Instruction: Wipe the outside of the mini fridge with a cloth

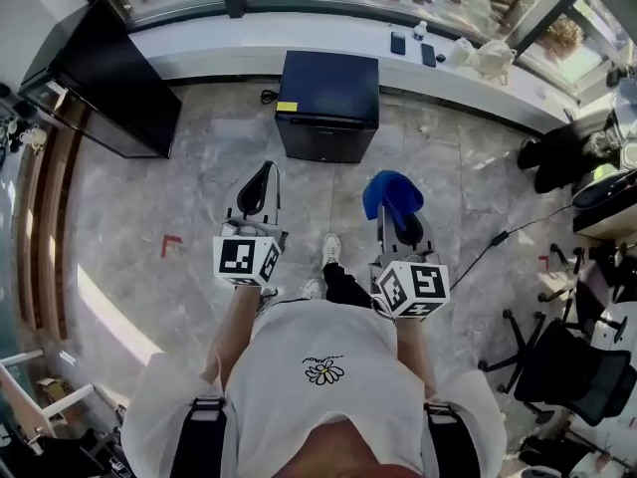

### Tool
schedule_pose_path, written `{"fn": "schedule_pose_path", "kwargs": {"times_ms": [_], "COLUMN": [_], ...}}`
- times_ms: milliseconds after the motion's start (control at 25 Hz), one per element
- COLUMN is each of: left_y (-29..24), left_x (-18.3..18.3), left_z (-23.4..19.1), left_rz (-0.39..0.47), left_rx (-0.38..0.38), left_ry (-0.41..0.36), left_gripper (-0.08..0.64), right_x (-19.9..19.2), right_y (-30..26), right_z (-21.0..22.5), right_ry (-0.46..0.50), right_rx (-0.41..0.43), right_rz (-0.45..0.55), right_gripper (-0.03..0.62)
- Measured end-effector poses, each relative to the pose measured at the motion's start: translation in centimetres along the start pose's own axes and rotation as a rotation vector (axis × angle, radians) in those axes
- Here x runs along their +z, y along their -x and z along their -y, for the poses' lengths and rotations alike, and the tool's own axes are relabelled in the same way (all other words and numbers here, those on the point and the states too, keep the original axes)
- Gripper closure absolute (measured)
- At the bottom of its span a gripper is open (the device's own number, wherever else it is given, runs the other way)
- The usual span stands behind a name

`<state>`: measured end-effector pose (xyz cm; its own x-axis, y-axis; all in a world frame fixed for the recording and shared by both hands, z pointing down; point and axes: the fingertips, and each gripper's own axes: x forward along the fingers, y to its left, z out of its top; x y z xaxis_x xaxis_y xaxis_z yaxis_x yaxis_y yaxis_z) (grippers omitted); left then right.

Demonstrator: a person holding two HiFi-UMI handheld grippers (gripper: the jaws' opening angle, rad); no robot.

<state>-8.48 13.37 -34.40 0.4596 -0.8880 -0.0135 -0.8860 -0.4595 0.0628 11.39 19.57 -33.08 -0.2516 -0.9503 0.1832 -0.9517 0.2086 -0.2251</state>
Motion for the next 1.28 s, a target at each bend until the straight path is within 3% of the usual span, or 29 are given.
{"fn": "schedule_pose_path", "kwargs": {"times_ms": [280, 560, 1040, 1280], "left_y": [-8.1, -12.8, -16.7, -16.4], "left_x": [0.4, 0.4, 2.9, 1.7], "left_z": [-0.5, -0.5, -4.8, -6.9], "left_rz": [-0.017, -0.025, 0.019, 0.01], "left_rx": [-0.003, -0.007, -0.018, 0.071], "left_ry": [-0.03, -0.037, -0.062, -0.035], "left_gripper": [0.555, 0.555, 0.555, 0.555], "right_x": [2.4, 3.2, 5.6, 5.6], "right_y": [-7.1, -11.5, -17.2, -19.2], "right_z": [5.0, 8.0, 5.3, 4.2], "right_ry": [-0.03, -0.045, -0.004, -0.001], "right_rx": [0.004, 0.014, 0.039, 0.088], "right_rz": [0.007, -0.01, 0.012, -0.03], "right_gripper": [0.52, 0.52, 0.52, 0.52]}}
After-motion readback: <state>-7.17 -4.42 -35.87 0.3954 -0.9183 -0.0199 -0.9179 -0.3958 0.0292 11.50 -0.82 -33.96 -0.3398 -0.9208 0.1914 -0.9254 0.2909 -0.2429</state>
